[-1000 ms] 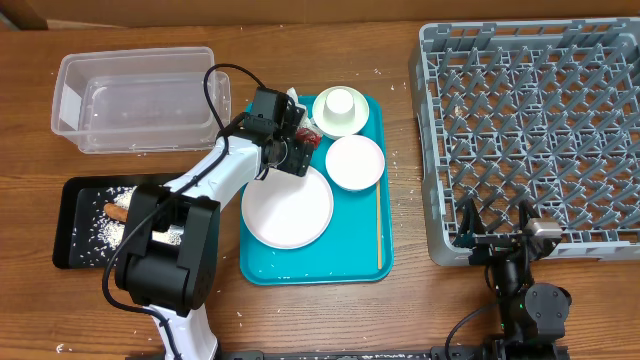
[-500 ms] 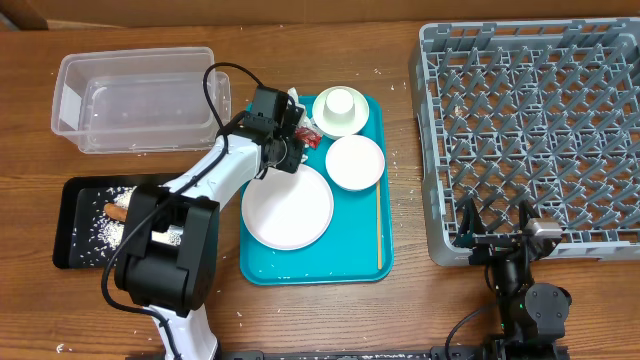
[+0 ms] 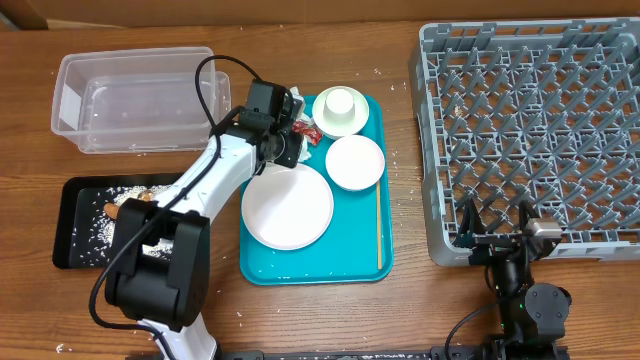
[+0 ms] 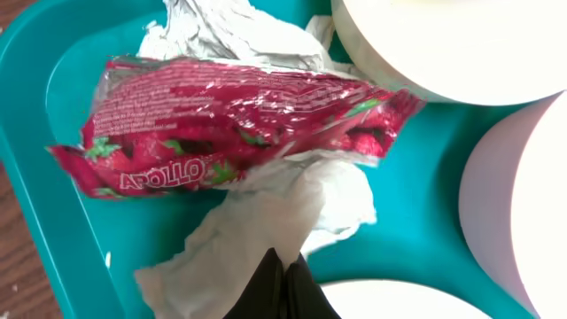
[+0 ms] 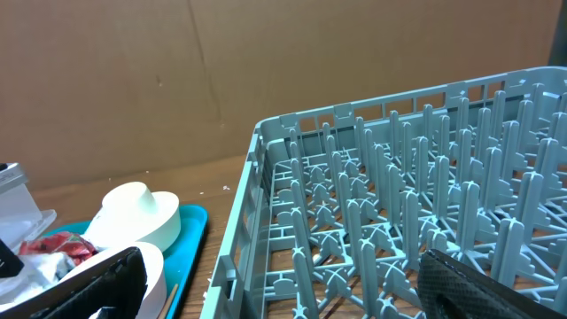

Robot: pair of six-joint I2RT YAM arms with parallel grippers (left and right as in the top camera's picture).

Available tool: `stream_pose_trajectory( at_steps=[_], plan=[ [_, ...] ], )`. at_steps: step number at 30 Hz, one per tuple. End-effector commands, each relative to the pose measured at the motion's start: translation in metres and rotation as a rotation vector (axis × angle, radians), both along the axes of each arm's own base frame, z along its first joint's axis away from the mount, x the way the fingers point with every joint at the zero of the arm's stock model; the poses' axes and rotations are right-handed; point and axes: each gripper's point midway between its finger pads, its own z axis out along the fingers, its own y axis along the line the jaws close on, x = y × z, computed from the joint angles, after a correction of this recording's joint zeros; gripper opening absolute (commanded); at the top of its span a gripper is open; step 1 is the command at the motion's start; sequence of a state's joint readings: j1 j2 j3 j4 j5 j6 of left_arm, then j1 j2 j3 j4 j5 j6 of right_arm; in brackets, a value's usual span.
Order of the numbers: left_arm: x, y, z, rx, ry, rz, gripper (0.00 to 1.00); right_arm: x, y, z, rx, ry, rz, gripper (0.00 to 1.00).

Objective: Sort waste into correct bins and load items into the dishwasher
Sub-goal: 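Carry the tissue to the clear plastic bin and release it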

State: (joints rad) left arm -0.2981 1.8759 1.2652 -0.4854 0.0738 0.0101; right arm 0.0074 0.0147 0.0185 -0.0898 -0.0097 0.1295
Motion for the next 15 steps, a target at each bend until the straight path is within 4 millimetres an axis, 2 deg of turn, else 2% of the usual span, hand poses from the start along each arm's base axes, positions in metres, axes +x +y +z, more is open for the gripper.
stream_pose_trajectory(
  at_steps=[1,7,11,15],
  plan=[
    [0.004,-0.002,0.028,-0.025,-0.049,0.020,0.04,0.000,0.000,-0.001,-0.007,-0.009,-0.004,1.00],
    [-0.002,-0.001,0.054,-0.041,-0.079,0.029,0.04,0.000,0.000,-0.001,-0.007,-0.008,-0.004,1.00],
    [-0.001,0.002,0.085,-0.054,-0.156,0.038,0.04,0.000,0.000,-0.001,-0.007,-0.008,-0.004,1.00],
    [0.008,0.018,0.122,-0.013,-0.286,0.103,0.04,0.000,0.000,-0.001,-0.007,-0.008,-0.004,1.00]
  ],
)
